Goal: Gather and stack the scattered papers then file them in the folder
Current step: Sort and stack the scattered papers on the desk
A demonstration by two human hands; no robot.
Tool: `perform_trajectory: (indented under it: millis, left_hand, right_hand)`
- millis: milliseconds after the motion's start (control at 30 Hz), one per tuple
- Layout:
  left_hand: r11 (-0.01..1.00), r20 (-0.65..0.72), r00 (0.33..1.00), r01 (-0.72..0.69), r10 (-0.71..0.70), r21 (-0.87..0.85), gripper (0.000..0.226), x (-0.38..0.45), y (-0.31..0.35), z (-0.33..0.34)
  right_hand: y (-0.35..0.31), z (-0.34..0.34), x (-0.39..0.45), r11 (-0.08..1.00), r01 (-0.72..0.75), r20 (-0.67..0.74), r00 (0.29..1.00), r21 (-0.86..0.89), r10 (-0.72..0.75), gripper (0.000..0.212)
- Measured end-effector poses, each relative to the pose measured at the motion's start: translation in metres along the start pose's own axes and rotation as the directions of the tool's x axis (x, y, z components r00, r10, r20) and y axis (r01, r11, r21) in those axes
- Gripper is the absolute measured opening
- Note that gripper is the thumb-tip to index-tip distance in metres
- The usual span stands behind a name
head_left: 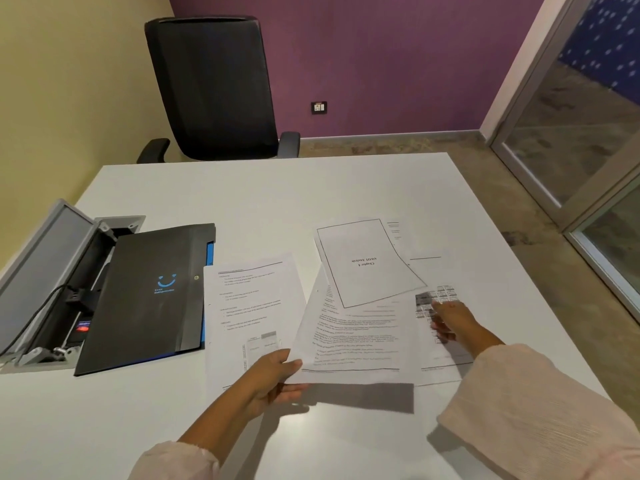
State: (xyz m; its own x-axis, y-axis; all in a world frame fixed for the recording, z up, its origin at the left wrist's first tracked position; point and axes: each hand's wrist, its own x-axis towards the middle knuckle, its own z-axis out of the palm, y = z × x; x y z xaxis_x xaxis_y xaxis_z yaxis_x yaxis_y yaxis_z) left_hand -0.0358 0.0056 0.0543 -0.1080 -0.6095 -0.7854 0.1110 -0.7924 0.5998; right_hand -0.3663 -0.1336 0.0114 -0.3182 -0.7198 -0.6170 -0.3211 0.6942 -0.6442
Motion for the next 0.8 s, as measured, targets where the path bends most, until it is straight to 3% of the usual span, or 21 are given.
perform_trajectory:
  millis: [200,433,533,667,800]
  left_hand:
    - [0.996,0.117,0.99,-0.072,0.078,-0.055,0.02,-0.024,0.03,0.011]
    - [0.979,0.306,0.943,-0.075,0.132,-0.192,0.017,-0.055,0.058,0.03]
    - [0.966,0.383,0.907,-0.081,0.173,-0.245,0.029,-0.065,0.064,0.031]
    - [0.959,0.389,0.898,-0.107,0.207,-0.262,0.046,-0.065,0.068,0.028]
    - [0.962,0.295,0.933,-0.137,0.205,-0.236,0.03,-0.051,0.068,0.019]
  right_hand:
    - [-0.005,0.011,-0.003,0.984,-0.076,0.129,0.99,0.158,0.056,0.037]
    - [0.0,0.004,-0.004,0.965,-0.038,0.195,0.981,0.258,-0.014,0.028]
    - [-0.001,0.002,-0.011,0.956,-0.009,0.202,0.978,0.293,-0.053,0.025]
    - [-0.001,0.0,-0.007,0.951,-0.105,0.192,0.98,0.292,0.05,0.027]
    - [-0.007,0.011,-0.008,0.965,-0.134,0.348,0.936,0.224,0.049,0.04]
